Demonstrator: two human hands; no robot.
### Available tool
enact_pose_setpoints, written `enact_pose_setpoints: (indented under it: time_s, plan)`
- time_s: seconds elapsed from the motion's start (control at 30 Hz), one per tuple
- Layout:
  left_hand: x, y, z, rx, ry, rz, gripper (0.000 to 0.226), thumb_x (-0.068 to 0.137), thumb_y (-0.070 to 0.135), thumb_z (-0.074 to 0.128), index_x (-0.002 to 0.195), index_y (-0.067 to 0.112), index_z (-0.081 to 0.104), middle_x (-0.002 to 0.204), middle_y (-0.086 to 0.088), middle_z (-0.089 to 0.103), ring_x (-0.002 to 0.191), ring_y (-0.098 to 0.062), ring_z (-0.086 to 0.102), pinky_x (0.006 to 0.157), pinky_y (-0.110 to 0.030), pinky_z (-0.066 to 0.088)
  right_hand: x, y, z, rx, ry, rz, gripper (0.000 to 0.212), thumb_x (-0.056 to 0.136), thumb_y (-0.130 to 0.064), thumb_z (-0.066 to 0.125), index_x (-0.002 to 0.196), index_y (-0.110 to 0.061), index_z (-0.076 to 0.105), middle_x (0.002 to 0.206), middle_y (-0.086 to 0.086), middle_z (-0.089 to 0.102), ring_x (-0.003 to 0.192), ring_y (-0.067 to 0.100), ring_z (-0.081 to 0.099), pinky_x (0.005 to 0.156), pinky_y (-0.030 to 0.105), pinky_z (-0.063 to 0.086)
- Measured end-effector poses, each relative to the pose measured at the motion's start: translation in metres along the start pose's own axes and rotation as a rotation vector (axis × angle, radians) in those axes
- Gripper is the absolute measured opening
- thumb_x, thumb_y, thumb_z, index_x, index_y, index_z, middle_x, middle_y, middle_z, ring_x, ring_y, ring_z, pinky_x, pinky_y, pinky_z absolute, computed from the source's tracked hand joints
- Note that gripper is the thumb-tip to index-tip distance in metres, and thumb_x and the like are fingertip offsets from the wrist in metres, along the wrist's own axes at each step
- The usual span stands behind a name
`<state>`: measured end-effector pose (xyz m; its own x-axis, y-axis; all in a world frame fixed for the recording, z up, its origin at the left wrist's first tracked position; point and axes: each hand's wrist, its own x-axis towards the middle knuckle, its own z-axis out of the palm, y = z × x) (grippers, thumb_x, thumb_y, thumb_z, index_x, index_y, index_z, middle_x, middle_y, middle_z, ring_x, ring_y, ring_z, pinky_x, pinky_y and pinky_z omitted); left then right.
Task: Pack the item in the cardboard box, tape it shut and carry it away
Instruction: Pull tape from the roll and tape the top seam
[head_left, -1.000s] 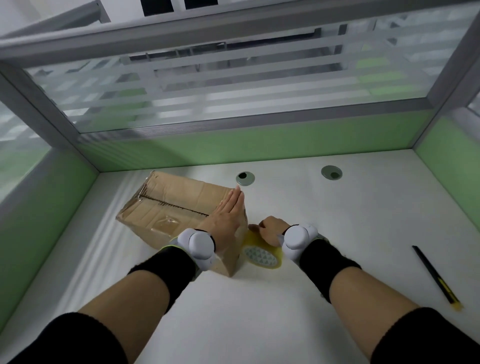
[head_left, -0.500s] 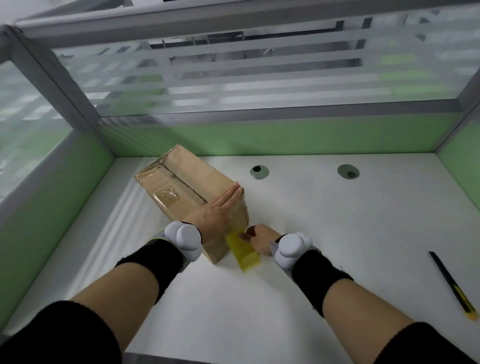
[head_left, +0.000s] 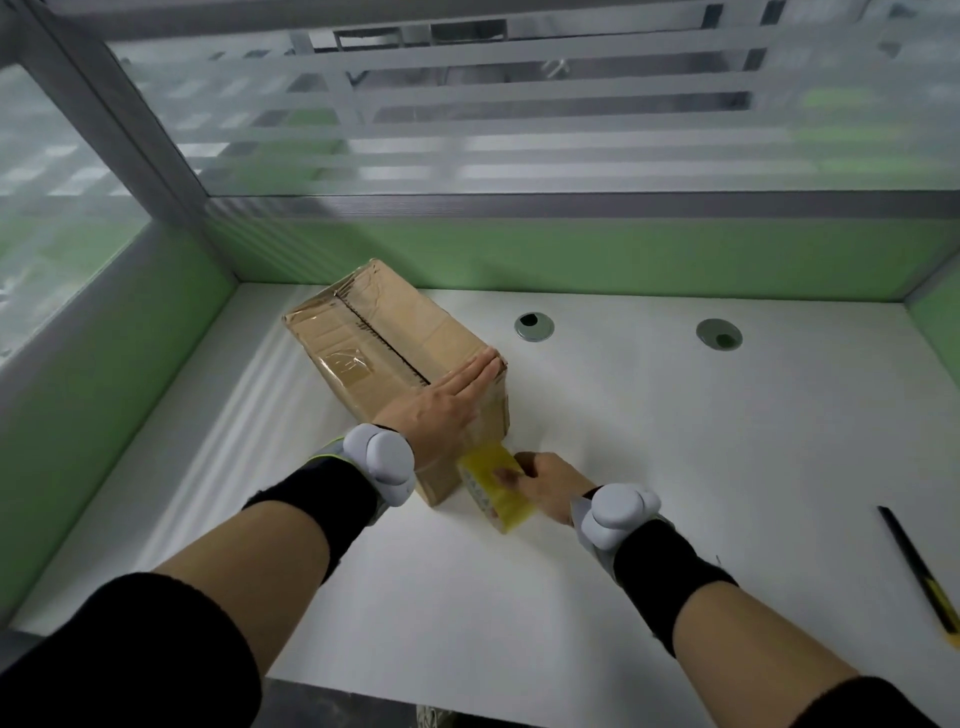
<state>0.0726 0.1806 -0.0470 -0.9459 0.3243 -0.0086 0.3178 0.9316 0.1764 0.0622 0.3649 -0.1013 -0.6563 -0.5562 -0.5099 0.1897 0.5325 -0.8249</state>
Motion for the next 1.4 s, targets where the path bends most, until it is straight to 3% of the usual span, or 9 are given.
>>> enact_pose_setpoints:
  time_s: [0.13, 0.3, 0.37, 0.47, 0.67, 0.93, 1.13, 1.27, 1.4]
  plan:
    - [0.0, -0.002, 0.002, 0.028, -0.012, 0.023, 0.061, 0.098, 0.019, 0.033, 0.146, 0.016, -0.005, 0.144, 0.014, -0.018, 0.134, 0.001, -0.013, 0.111, -0.014, -0.002, 0.002, -0.003, -0.002, -0.09, 0.025, 0.019, 0.034, 0.089, -0.044, 0.054, 0.081, -0.011, 0.056, 0.074, 0.003, 0.053, 0.061, 0.012, 0.047, 0.056, 0.02, 0.035]
    - [0.002, -0.003, 0.0, 0.034, -0.019, 0.035, 0.061, 0.098, 0.015, 0.033, 0.146, 0.015, -0.005, 0.146, 0.012, -0.017, 0.134, 0.001, -0.014, 0.11, -0.012, -0.006, 0.011, -0.001, 0.003, -0.093, 0.094, 0.167, 0.029, 0.092, -0.03, 0.049, 0.07, -0.013, 0.054, 0.08, 0.004, 0.058, 0.072, 0.021, 0.05, 0.074, 0.028, 0.043]
    - [0.001, -0.003, 0.002, 0.04, -0.016, 0.036, 0.061, 0.098, 0.013, 0.032, 0.146, 0.015, -0.007, 0.152, 0.008, -0.013, 0.134, 0.001, -0.014, 0.109, -0.013, -0.007, 0.011, 0.001, 0.012, 0.043, 0.093, 0.249, 0.029, 0.094, -0.025, 0.044, 0.069, -0.013, 0.051, 0.075, 0.002, 0.062, 0.068, 0.021, 0.048, 0.071, 0.026, 0.041]
    - [0.0, -0.001, 0.001, 0.029, -0.002, 0.028, 0.061, 0.097, 0.011, 0.031, 0.146, 0.015, -0.005, 0.157, 0.003, -0.008, 0.136, 0.0, -0.013, 0.108, -0.011, -0.007, 0.01, 0.002, 0.016, -0.077, 0.055, 0.192, 0.037, 0.094, -0.033, 0.049, 0.063, -0.015, 0.046, 0.079, 0.005, 0.051, 0.071, 0.02, 0.045, 0.073, 0.027, 0.035]
    - [-0.001, -0.001, -0.001, -0.01, 0.005, 0.001, 0.057, 0.099, 0.014, 0.027, 0.146, 0.016, -0.004, 0.158, 0.002, -0.007, 0.145, -0.009, -0.002, 0.109, -0.013, -0.004, -0.008, 0.011, 0.012, -0.144, -0.046, 0.131, 0.034, 0.092, -0.033, 0.054, 0.117, -0.009, 0.056, 0.103, 0.004, 0.06, 0.094, 0.021, 0.056, 0.08, 0.023, 0.039]
    - [0.001, -0.003, 0.001, 0.017, -0.024, 0.01, 0.059, 0.099, 0.017, 0.028, 0.146, 0.015, -0.008, 0.157, 0.0, -0.009, 0.145, -0.01, -0.005, 0.114, -0.018, -0.002, -0.003, 0.008, 0.015, -0.215, 0.073, 0.147, 0.041, 0.091, -0.04, 0.054, 0.111, -0.005, 0.06, 0.094, 0.006, 0.056, 0.087, 0.019, 0.051, 0.076, 0.025, 0.036]
    - [0.001, -0.004, 0.0, 0.026, -0.034, 0.012, 0.059, 0.099, 0.019, 0.028, 0.146, 0.016, -0.008, 0.157, 0.001, -0.009, 0.145, -0.01, -0.005, 0.114, -0.018, -0.001, 0.005, -0.002, 0.013, -0.354, 0.09, 0.213, 0.044, 0.09, -0.044, 0.053, 0.058, -0.019, 0.036, 0.065, 0.001, 0.042, 0.078, 0.022, 0.042, 0.072, 0.024, 0.03]
    - [0.001, -0.003, -0.002, 0.031, -0.048, 0.014, 0.059, 0.099, 0.019, 0.028, 0.146, 0.014, -0.008, 0.157, 0.0, -0.01, 0.145, -0.011, -0.005, 0.115, -0.019, 0.0, 0.007, -0.007, 0.012, -0.385, 0.076, 0.225, 0.047, 0.091, -0.043, 0.053, 0.056, -0.017, 0.033, 0.06, 0.0, 0.038, 0.078, 0.022, 0.041, 0.072, 0.025, 0.03]
    - [0.001, -0.001, -0.002, 0.031, -0.032, 0.008, 0.058, 0.099, 0.02, 0.028, 0.146, 0.015, -0.007, 0.157, 0.001, -0.01, 0.145, -0.009, -0.005, 0.11, -0.015, -0.004, 0.003, -0.008, 0.009, -0.392, 0.062, 0.221, 0.038, 0.092, -0.041, 0.052, 0.074, -0.008, 0.052, 0.086, 0.01, 0.05, 0.082, 0.021, 0.046, 0.074, 0.025, 0.031]
